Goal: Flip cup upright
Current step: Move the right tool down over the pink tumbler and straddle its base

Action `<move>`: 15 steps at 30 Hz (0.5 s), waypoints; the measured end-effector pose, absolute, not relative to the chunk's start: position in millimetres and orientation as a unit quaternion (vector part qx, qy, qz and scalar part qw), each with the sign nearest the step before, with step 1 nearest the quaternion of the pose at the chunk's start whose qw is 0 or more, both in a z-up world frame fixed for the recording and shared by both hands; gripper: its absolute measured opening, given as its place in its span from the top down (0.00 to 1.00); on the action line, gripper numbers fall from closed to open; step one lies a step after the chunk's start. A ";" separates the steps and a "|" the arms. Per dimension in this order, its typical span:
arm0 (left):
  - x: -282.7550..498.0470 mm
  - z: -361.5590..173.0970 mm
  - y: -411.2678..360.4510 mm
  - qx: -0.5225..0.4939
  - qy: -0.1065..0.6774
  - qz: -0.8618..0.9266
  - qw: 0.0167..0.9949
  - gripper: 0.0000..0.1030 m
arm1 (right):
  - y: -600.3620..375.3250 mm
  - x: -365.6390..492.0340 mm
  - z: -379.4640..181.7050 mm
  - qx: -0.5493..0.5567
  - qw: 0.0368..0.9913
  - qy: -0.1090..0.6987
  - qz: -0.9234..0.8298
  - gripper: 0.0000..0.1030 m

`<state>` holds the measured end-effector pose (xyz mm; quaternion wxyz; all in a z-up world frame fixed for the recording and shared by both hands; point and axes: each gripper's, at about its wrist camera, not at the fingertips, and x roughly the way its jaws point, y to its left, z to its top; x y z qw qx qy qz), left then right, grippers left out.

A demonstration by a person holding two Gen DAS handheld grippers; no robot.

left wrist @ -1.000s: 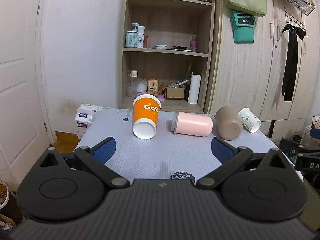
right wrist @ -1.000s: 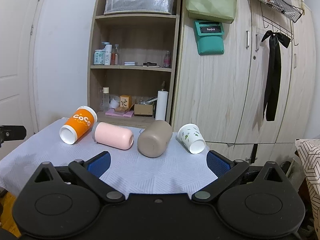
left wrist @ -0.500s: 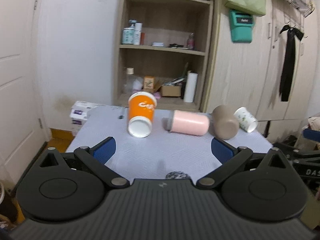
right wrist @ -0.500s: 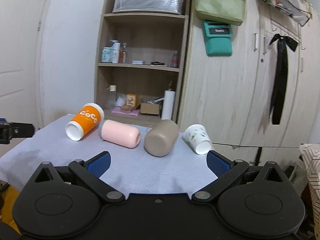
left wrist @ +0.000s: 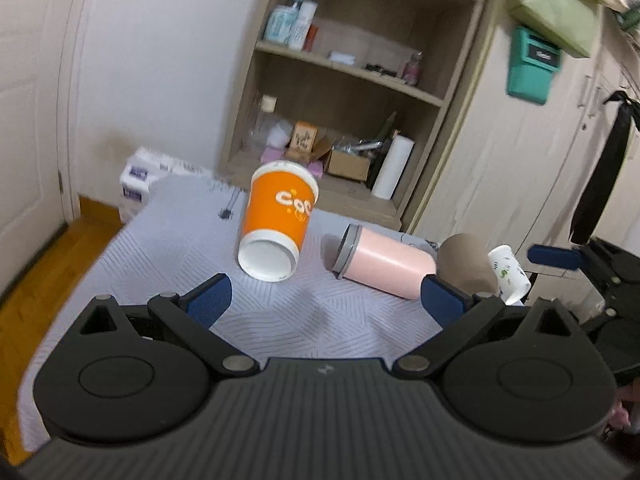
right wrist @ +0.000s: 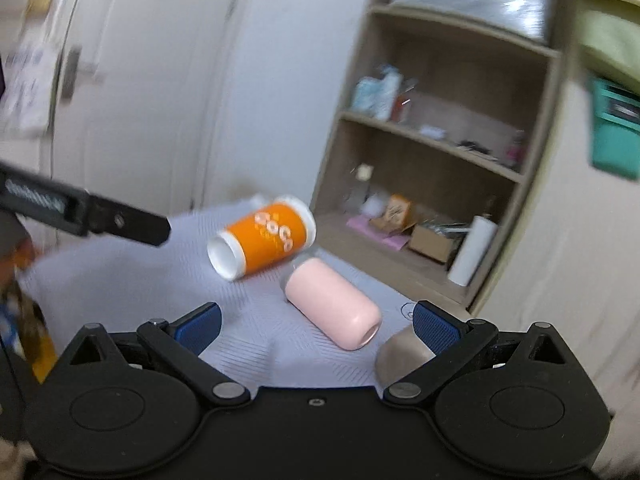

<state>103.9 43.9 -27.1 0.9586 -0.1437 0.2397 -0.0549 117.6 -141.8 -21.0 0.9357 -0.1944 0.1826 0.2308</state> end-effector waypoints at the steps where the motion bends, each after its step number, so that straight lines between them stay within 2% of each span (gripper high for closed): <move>1: 110.7 -30.9 45.7 -0.151 0.249 -0.055 0.955 0.01 | -138.0 130.4 -21.1 -0.214 0.927 0.192 0.241 0.00; 7: 136.7 -51.6 54.2 -0.184 0.285 -0.056 0.939 0.02 | -120.8 176.8 -33.7 -0.310 0.878 0.228 0.284 0.01; 15: 147.4 -66.3 62.6 -0.218 0.301 -0.059 0.926 0.02 | -104.3 237.6 -52.2 -0.355 0.837 0.285 0.304 0.01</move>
